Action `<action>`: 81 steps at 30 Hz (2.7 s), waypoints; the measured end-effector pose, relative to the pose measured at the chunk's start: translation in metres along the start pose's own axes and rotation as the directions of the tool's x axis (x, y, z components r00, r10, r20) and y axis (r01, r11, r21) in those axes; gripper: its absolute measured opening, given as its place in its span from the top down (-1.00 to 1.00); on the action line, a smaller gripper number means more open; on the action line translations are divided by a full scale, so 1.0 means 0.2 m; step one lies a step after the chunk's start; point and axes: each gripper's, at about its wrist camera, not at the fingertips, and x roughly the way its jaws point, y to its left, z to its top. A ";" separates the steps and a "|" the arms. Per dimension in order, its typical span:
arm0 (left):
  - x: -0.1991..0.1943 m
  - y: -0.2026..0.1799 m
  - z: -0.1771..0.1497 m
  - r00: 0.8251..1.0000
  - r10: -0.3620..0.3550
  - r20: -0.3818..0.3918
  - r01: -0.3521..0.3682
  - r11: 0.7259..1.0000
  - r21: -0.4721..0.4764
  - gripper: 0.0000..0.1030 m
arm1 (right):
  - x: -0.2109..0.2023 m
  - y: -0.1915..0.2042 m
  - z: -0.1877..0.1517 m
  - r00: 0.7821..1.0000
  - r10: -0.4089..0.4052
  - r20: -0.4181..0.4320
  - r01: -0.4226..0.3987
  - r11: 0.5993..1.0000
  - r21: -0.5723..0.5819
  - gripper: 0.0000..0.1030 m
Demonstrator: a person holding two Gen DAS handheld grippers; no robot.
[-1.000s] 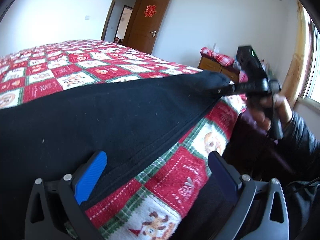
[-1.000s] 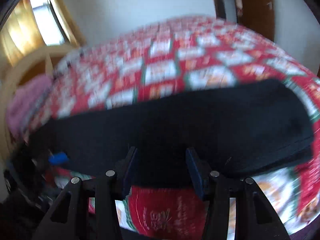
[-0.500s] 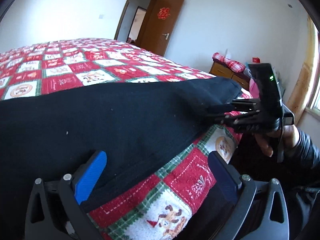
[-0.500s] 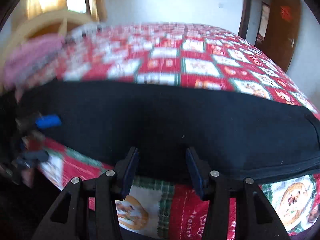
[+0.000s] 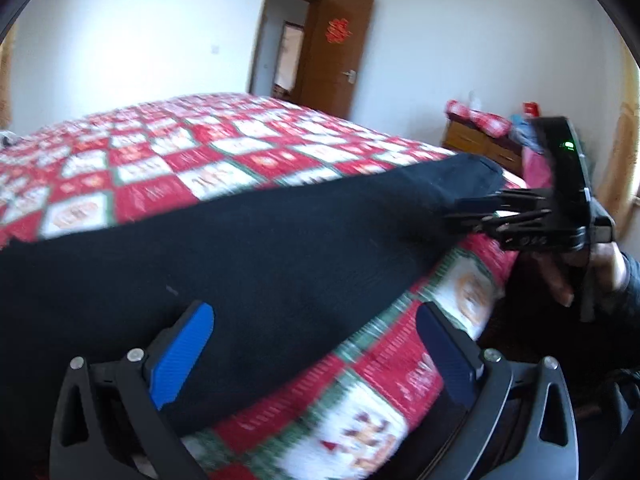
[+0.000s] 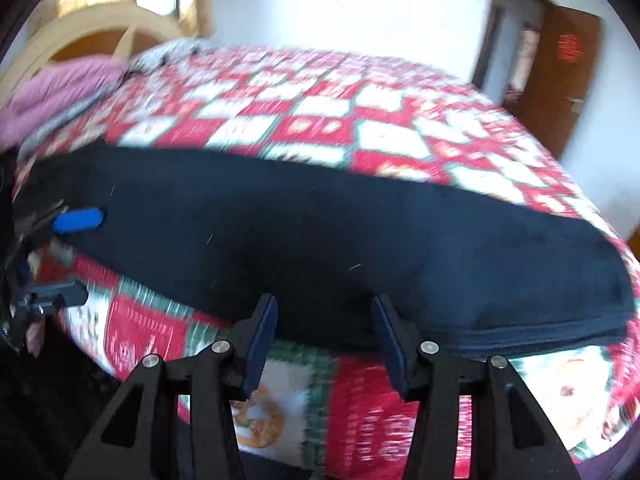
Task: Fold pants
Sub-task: 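Grasp the black pants' leg end with the right gripper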
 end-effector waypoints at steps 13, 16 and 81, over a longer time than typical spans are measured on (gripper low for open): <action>0.06 0.14 -0.03 0.982 0.179 -0.053 -0.182 0.982 -0.044 -1.00 | 0.06 -0.22 0.02 0.971 -0.227 -0.072 0.233 0.967 0.100 -0.02; 0.06 0.14 -0.03 0.981 0.188 -0.053 -0.190 0.981 -0.037 -1.00 | 0.06 -0.20 0.01 0.966 -0.243 -0.082 0.249 0.966 0.071 -0.02; 0.01 0.17 -0.07 0.987 0.162 -0.001 -0.162 0.984 -0.076 -1.00 | -0.25 -1.08 -0.25 0.944 -0.014 0.330 -0.261 0.582 0.771 0.74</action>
